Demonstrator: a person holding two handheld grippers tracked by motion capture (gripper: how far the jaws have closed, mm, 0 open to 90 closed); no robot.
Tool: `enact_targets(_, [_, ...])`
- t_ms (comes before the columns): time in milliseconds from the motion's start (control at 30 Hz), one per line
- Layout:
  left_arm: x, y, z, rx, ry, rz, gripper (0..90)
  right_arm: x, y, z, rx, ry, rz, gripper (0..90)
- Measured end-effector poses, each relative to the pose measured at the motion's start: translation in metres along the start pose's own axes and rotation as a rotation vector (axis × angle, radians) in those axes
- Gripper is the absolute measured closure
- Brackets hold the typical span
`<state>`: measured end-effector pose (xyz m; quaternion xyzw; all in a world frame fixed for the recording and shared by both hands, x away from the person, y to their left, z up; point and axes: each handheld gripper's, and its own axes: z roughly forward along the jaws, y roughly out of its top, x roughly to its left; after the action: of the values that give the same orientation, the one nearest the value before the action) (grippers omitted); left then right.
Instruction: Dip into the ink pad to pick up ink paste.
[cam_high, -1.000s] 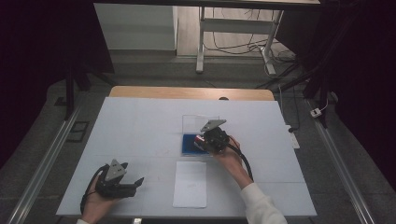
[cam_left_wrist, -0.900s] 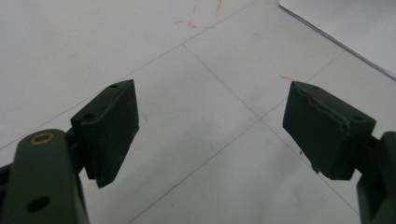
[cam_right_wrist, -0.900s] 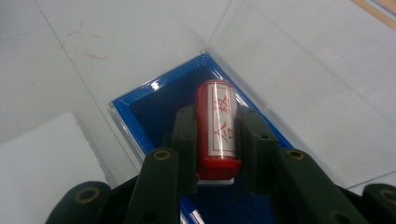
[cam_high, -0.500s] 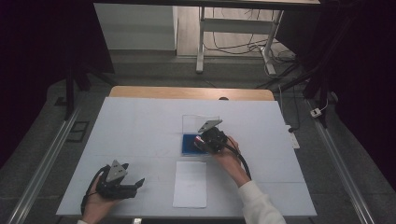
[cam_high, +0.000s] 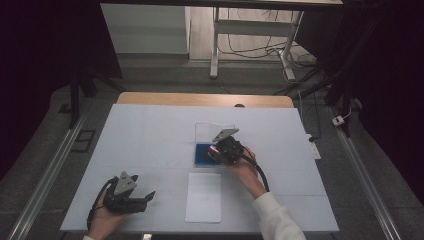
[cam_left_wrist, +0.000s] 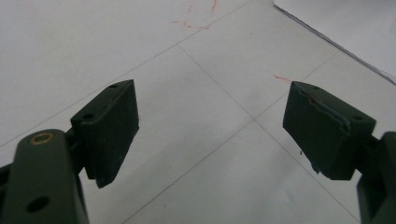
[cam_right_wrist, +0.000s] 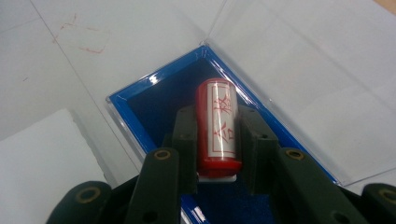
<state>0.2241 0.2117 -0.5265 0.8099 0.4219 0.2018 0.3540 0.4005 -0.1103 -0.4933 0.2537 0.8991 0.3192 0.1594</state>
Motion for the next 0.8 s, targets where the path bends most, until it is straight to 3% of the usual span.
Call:
enact_targets(267, [-0.001,0.0,0.0,0.0,-0.001,-0.003,18.8,0.003,-0.004,-0.001,-0.038,-0.02,-0.003,70.6])
enact_targets(333, [0.0,0.0,0.0,0.0,0.002,-0.005,18.8,0.002,-0.007,-0.004,-0.076,-0.015,0.017,70.5])
enact_targets(467, [0.0,0.0,0.0,0.001,0.004,-0.006,18.8,-0.004,-0.01,-0.008,-0.1,0.006,0.039,70.4])
enact_targets(600, [0.0,0.0,0.0,0.001,0.002,-0.005,18.8,-0.013,-0.014,-0.016,-0.171,0.033,0.108,70.3])
enact_targets(800, [0.001,0.0,0.0,0.0,0.004,-0.005,18.8,-0.014,-0.015,-0.027,-0.186,0.051,0.118,70.2])
